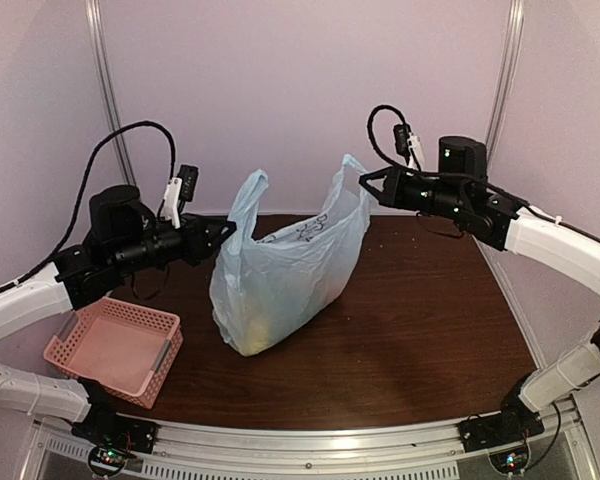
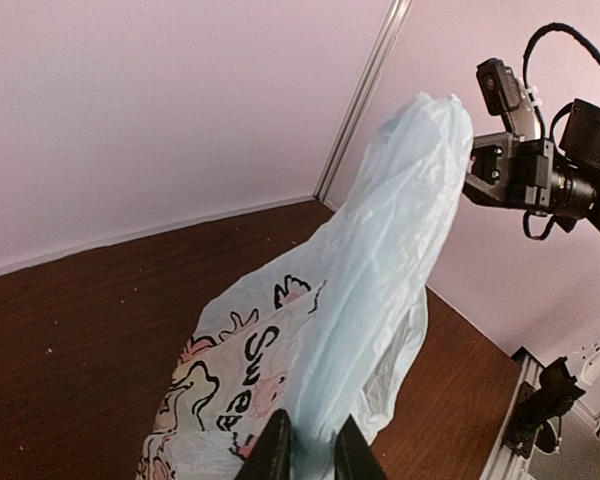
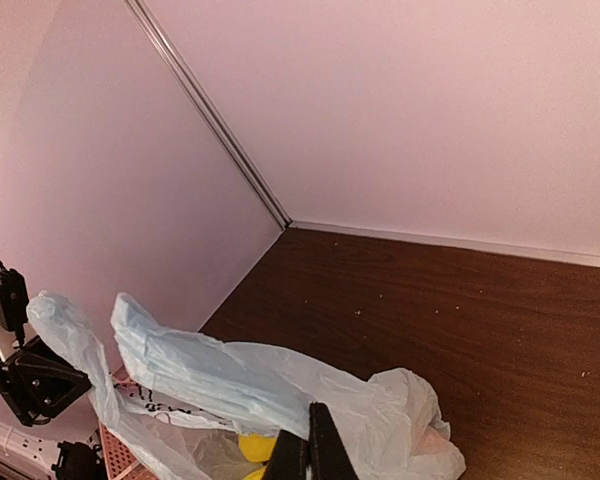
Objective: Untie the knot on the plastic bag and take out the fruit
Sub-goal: Pick up the bag handles from the takeout bag.
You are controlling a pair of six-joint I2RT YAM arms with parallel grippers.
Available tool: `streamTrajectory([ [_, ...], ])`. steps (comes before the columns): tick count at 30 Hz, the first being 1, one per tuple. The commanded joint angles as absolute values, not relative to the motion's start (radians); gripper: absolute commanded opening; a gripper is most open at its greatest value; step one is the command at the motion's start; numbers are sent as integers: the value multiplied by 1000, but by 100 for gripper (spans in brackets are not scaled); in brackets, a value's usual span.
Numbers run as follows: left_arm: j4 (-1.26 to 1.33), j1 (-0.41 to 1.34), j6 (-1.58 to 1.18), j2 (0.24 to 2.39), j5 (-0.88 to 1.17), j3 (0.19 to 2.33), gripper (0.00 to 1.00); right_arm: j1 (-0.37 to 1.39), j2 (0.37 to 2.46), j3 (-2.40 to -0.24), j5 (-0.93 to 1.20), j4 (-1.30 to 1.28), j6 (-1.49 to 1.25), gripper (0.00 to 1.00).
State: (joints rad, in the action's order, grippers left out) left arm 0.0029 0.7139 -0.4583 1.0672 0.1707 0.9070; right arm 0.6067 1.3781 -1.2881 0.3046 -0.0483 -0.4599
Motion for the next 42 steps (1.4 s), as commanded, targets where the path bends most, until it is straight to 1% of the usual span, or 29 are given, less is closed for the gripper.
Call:
streamTrajectory([
  [1,20,709,-488,992,206,834,22,598,1405,-1238,428,56,-509,0],
  [4,5,708,-480,938,175,814,31,598,1416,-1233,450,57,-508,0],
  [6,-44,709,-456,923,175,836,39,598,1420,-1233,461,54,-508,0],
  [8,-78,709,-427,925,174,870,51,598,1419,-1234,467,53,-505,0],
  [9,-95,709,-414,933,163,907,60,598,1419,-1235,469,51,-504,0],
  [11,-131,709,-393,963,139,970,74,598,1417,-1233,468,48,-502,0],
  [13,-180,707,-378,1012,109,1053,83,599,1417,-1233,468,45,-502,0],
  [18,-275,701,-346,1181,124,1276,90,598,1420,-1241,469,38,-501,0],
  [25,-383,699,-275,1434,227,1565,93,598,1437,-1266,460,15,-485,0],
  [29,-388,699,-239,1524,293,1621,93,598,1449,-1284,456,6,-476,0],
  [35,-466,707,-196,1647,363,1747,93,600,1457,-1292,455,8,-475,0],
  [42,-539,735,-151,1700,314,1732,94,599,1460,-1297,453,7,-472,0],
])
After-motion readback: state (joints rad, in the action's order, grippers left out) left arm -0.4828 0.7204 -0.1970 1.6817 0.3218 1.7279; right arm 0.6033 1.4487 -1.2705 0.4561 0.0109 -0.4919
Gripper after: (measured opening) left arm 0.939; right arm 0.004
